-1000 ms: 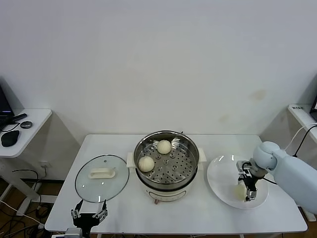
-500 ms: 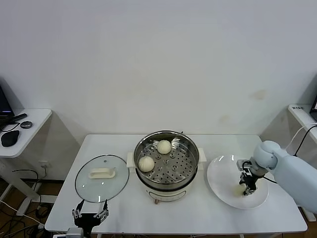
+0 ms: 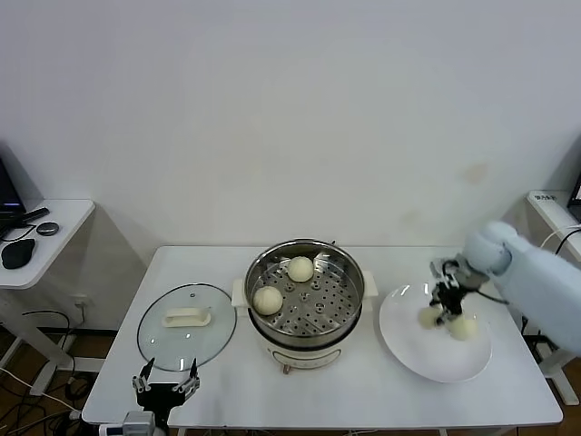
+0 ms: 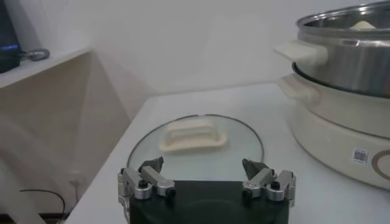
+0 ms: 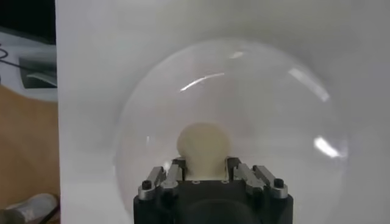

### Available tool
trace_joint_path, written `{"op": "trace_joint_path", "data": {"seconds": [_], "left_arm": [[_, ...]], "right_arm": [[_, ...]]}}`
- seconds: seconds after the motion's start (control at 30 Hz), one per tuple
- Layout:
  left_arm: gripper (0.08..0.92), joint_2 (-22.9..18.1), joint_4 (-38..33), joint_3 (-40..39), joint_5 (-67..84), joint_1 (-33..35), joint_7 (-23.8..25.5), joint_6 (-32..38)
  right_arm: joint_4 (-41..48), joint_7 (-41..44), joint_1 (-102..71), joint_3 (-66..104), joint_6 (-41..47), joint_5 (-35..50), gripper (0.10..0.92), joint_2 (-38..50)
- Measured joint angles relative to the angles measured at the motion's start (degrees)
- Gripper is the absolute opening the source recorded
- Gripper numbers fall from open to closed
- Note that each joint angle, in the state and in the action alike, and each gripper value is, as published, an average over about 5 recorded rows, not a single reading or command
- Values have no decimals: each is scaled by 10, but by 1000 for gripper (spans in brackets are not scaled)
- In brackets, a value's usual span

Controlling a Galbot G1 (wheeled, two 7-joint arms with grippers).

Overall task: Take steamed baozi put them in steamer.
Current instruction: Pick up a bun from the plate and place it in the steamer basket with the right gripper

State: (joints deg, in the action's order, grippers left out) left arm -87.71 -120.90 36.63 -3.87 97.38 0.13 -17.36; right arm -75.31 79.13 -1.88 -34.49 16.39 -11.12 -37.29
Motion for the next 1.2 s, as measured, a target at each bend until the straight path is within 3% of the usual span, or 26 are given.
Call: {"op": "trace_joint_path", "data": {"seconds": [0.43,0.7,0.97,1.2], "left_arm": [[823,0,-10,4,-6,5,-9,9],[823,-9,-19,-2,-8,9,-12,12],[823,-16,-27,-2,-8,9,-13,13],[823,-20,-31,-5,-8,11,-14,13]], "right_arm": [[21,13,250,-154,-24,144,433,-101],[61,1,327,-237,-196,224,432,-179],[48,-29,348,-297,-402,181,433,-235],[23,-53,344,-329,-512,109,433,-273]]}}
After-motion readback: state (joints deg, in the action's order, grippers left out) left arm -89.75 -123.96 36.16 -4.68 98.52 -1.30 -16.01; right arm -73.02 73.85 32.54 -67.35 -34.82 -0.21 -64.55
